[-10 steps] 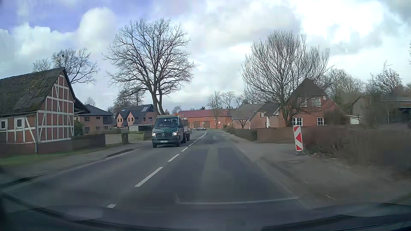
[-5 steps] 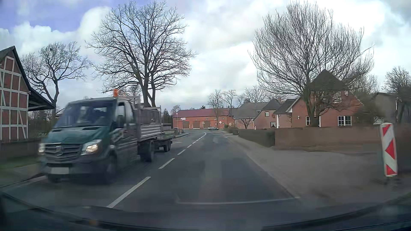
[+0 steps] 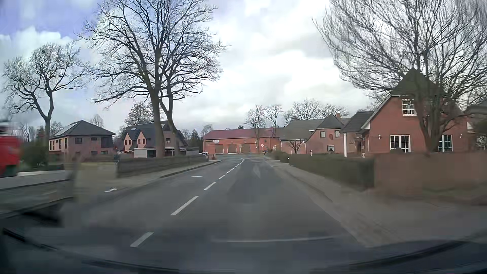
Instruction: Follow the waypoints while adhering to traffic rules and regulations
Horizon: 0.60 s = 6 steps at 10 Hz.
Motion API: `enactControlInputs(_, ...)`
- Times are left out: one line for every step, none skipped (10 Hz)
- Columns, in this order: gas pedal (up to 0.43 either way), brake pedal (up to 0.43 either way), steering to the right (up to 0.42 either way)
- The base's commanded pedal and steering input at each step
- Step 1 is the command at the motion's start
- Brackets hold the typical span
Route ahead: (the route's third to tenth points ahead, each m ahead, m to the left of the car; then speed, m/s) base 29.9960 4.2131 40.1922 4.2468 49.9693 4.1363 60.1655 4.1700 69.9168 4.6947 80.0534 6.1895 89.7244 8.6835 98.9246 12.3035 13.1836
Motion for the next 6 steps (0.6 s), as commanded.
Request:
enactControlInputs(0.157,0.0,-0.003)
enactControlInputs(0.157,0.0,-0.003)
enactControlInputs(0.157,0.0,-0.003)
enactControlInputs(0.15,0.0,-0.003)
enactControlInputs(0.138,0.0,-0.002)
enactControlInputs(0.138,0.0,-0.002)
